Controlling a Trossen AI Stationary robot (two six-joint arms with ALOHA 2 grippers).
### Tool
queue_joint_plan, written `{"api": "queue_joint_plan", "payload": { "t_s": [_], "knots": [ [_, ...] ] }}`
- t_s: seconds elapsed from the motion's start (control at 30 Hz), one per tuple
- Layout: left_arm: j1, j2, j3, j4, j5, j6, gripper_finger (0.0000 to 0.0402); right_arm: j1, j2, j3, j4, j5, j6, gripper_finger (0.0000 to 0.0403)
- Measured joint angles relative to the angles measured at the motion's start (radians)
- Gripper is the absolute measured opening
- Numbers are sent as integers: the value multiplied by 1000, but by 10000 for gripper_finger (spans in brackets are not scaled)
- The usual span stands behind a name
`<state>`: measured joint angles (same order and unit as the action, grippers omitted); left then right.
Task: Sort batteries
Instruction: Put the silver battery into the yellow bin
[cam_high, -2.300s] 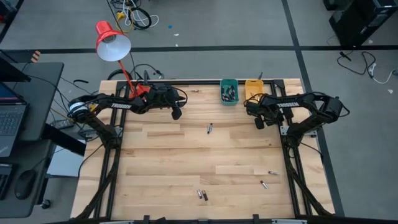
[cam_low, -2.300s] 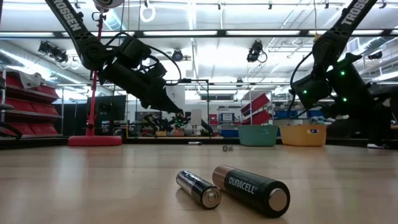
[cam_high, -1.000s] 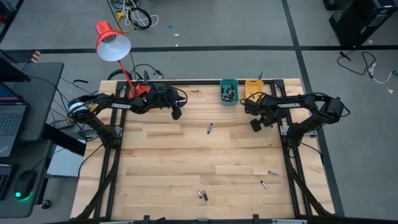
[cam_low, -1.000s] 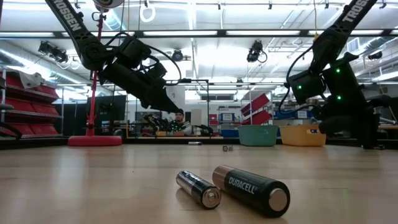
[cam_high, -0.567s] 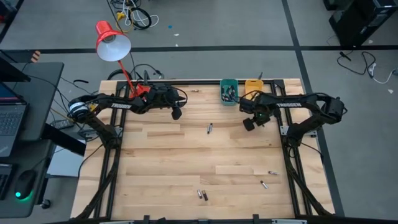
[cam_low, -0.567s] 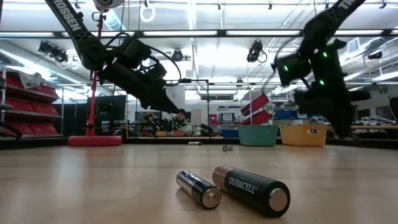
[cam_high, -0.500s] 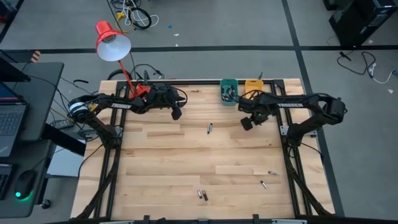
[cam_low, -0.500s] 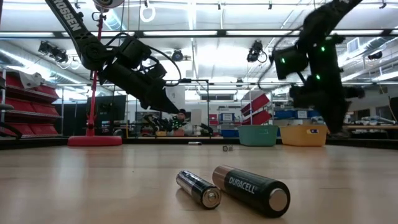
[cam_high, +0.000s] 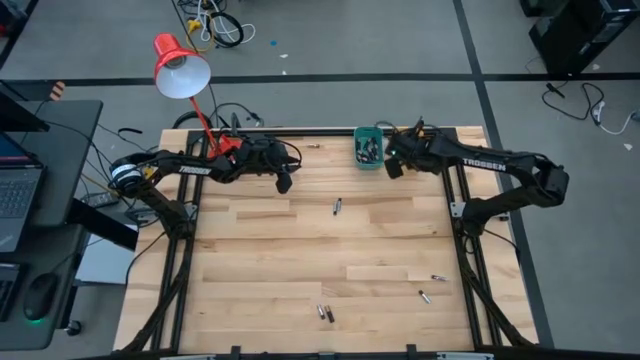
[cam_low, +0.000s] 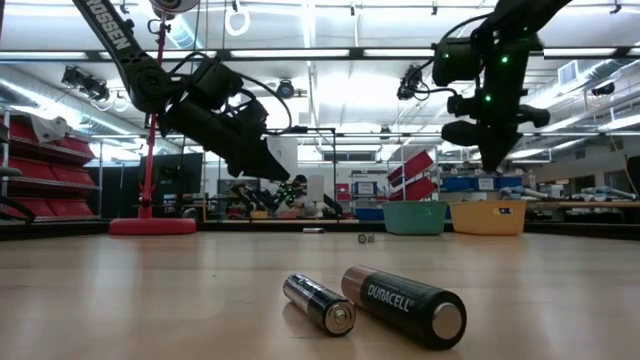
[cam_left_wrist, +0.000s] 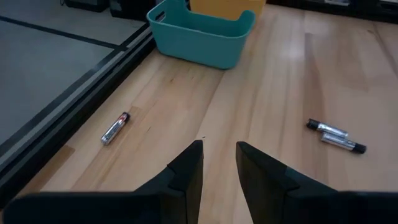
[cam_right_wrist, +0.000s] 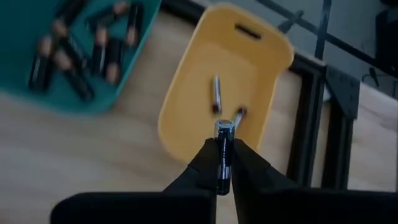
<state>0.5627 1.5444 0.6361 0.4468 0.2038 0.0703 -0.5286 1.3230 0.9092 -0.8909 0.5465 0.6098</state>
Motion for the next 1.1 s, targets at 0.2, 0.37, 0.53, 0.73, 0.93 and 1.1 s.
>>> {"api": "queue_joint_plan", "payload": {
  "t_s": [0.2, 0.37, 0.53, 0.73, 0.93, 1.1],
  "knots": [
    [-16, 0, 0, -11, 18, -7, 112, -80, 1, 0, 129, 7, -80, 29],
    [-22, 0, 0, -38, 19, -24, 112, -116, 1, 0, 153, 38, -83, 61],
    [-22, 0, 0, -54, 19, -23, 112, -124, 1, 0, 154, 45, -91, 102],
    [-22, 0, 0, -52, 19, -20, 112, -93, 1, 0, 164, -16, -90, 135],
    [-22, 0, 0, -48, 22, 13, 112, 6, 2, -47, 373, -271, -104, 134],
    [-26, 0, 1, 12, 83, 28, 112, 116, 76, -90, 578, -360, -140, 131]
  ]
}}
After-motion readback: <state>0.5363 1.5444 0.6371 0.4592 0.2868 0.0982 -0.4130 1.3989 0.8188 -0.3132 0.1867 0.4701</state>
